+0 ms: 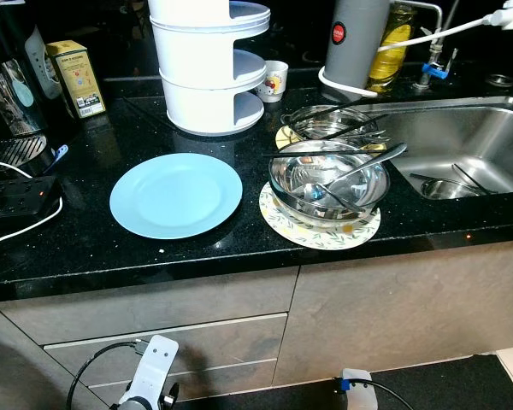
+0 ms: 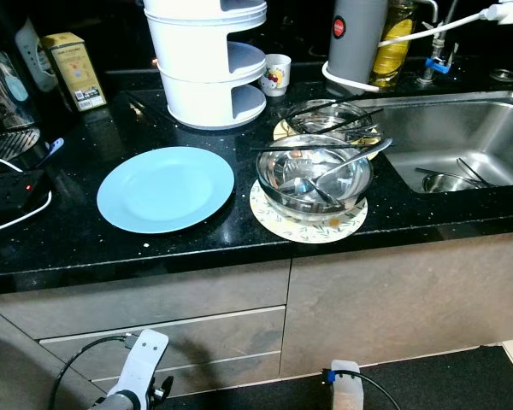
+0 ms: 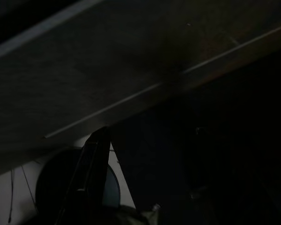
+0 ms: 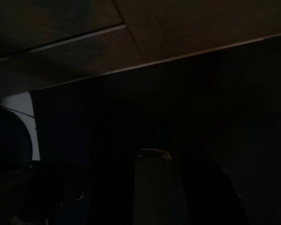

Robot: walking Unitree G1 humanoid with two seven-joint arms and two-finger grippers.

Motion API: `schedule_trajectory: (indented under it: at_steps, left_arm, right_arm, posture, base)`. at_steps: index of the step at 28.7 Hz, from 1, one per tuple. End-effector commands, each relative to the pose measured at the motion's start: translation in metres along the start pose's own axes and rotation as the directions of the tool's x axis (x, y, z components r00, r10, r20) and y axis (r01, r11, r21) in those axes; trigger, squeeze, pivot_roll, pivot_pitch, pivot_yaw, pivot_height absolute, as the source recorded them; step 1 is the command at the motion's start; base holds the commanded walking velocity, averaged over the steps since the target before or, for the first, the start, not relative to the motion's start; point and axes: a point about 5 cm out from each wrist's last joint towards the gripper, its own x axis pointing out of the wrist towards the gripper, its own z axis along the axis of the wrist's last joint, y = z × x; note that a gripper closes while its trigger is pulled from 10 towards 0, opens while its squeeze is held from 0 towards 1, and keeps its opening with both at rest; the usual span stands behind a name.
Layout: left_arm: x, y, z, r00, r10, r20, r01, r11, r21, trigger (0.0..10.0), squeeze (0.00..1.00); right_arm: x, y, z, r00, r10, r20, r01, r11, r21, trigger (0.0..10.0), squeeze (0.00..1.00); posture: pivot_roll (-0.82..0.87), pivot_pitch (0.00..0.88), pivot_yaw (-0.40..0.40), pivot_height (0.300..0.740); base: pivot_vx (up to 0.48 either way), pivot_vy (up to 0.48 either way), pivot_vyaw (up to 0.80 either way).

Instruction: Kitchen organization

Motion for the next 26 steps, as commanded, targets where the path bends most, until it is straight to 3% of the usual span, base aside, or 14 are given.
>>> schedule_trajectory:
  at_steps: [1, 5, 7, 10, 13, 14, 15, 16, 17, 19, 20, 24, 25, 26]
  left_arm:
    - [-0.005, 0.007, -0.01, 1.0, 0.014, -0.012, -0.014, 1.0, 0.017, 10.0, 0.0]
    - [-0.008, 0.012, -0.006, 0.999, 0.004, 0.038, -0.007, 0.997, 0.073, 10.0, 0.0]
    - [-0.012, 0.01, -0.002, 0.992, -0.074, 0.098, 0.065, 0.994, 0.084, 10.0, 0.0]
    - [-0.027, 0.007, 0.015, 0.943, -0.272, 0.192, 0.219, 0.941, 0.258, 10.0, 0.0]
    - [-0.034, 0.006, 0.023, 0.918, -0.333, 0.214, 0.249, 0.906, 0.342, 10.0, 0.0]
    - [-0.049, 0.006, 0.041, 0.858, -0.453, 0.243, 0.318, 0.839, 0.443, 10.0, 0.0]
    - [-0.049, 0.006, 0.041, 0.858, -0.453, 0.243, 0.318, 0.839, 0.443, 10.0, 0.0]
    - [-0.07, 0.004, 0.06, 0.77, -0.586, 0.254, 0.395, 0.749, 0.532, 10.0, 0.0]
    - [-0.07, 0.004, 0.06, 0.77, -0.586, 0.254, 0.395, 0.749, 0.532, 10.0, 0.0]
    - [-0.109, 0.011, 0.098, 0.632, -0.745, 0.213, 0.51, 0.607, 0.61, 10.0, 0.0]
    - [-0.119, 0.018, 0.114, 0.616, -0.76, 0.205, 0.522, 0.589, 0.617, 10.0, 0.0]
    - [-0.132, 0.033, 0.142, 0.616, -0.759, 0.213, 0.492, 0.581, 0.649, 10.0, 0.0]
    - [-0.147, 0.051, 0.174, 0.608, -0.752, 0.256, 0.487, 0.607, 0.628, 10.0, 0.0]
    - [-0.153, 0.056, 0.186, 0.598, -0.753, 0.275, 0.493, 0.615, 0.615, 10.0, 0.0]
  right_arm:
    - [-0.002, 0.001, -0.008, 1.0, 0.005, -0.023, -0.005, 1.0, -0.002, 10.0, 0.0]
    - [-0.002, 0.001, -0.007, 1.0, 0.009, -0.021, -0.01, 1.0, -0.008, 10.0, 0.0]
    - [-0.002, 0.001, -0.006, 1.0, 0.016, -0.016, -0.016, 1.0, -0.018, 10.0, 0.0]
    - [-0.002, 0.001, -0.006, 1.0, 0.027, -0.01, -0.028, 0.999, -0.033, 10.0, 0.0]
    - [-0.002, 0.0, -0.006, 1.0, 0.027, -0.011, -0.028, 0.999, -0.035, 10.0, 0.0]
    - [-0.002, -0.001, -0.006, 0.999, 0.03, -0.011, -0.03, 0.999, -0.04, 10.0, 0.0]
    - [-0.002, -0.001, -0.006, 0.999, 0.03, -0.011, -0.03, 0.999, -0.04, 10.0, 0.0]
    - [-0.002, -0.002, -0.006, 0.999, 0.032, -0.012, -0.033, 0.998, -0.045, 10.0, 0.0]
    - [-0.002, -0.002, -0.006, 0.999, 0.032, -0.012, -0.033, 0.998, -0.045, 10.0, 0.0]
    - [-0.003, -0.003, -0.005, 0.999, 0.038, -0.013, -0.039, 0.998, -0.052, 10.0, 0.0]
    - [-0.003, -0.003, -0.005, 0.999, 0.04, -0.013, -0.04, 0.998, -0.053, 10.0, 0.0]
    - [-0.003, -0.003, -0.005, 0.999, 0.044, -0.014, -0.044, 0.997, -0.056, 10.0, 0.0]
    - [-0.003, -0.003, -0.005, 0.998, 0.053, -0.015, -0.053, 0.997, -0.059, 10.0, 0.0]
    - [-0.003, -0.003, -0.006, 0.998, 0.057, -0.015, -0.058, 0.996, -0.06, 10.0, 0.0]
  posture:
    - [-0.05, 0.172, 0.004, 0.74]
    - [-0.05, 0.172, 0.003, 0.74]
    - [-0.04, 0.173, 0.003, 0.74]
    - [-0.04, 0.175, 0.0, 0.74]
    - [-0.04, 0.176, 0.0, 0.74]
    - [-0.03, 0.176, -0.006, 0.74]
    - [-0.03, 0.176, -0.006, 0.74]
    - [-0.03, 0.177, -0.01, 0.74]
    - [-0.03, 0.177, -0.01, 0.74]
    - [-0.03, 0.177, -0.012, 0.74]
    - [-0.03, 0.177, -0.012, 0.74]
    - [-0.02, 0.179, -0.02, 0.74]
    - [-0.01, 0.179, -0.022, 0.74]
    - [-0.01, 0.179, -0.022, 0.74]
  base:
    - [0.0, 0.0, 0.0]
    - [0.0, 0.0, 0.0]
    - [0.0, 0.0, 0.0]
    - [0.0, 0.0, 0.0]
    - [0.0, 0.0, 0.0]
    - [0.0, 0.0, 0.0]
    - [0.0, 0.0, 0.0]
    - [0.0, 0.0, 0.0]
    - [0.0, 0.0, 0.0]
    - [0.0, 0.0, 0.0]
    - [0.0, 0.0, 0.0]
    - [0.0, 0.0, 0.0]
    - [0.0, 0.0, 0.0]
    - [0.0, 0.0, 0.0]
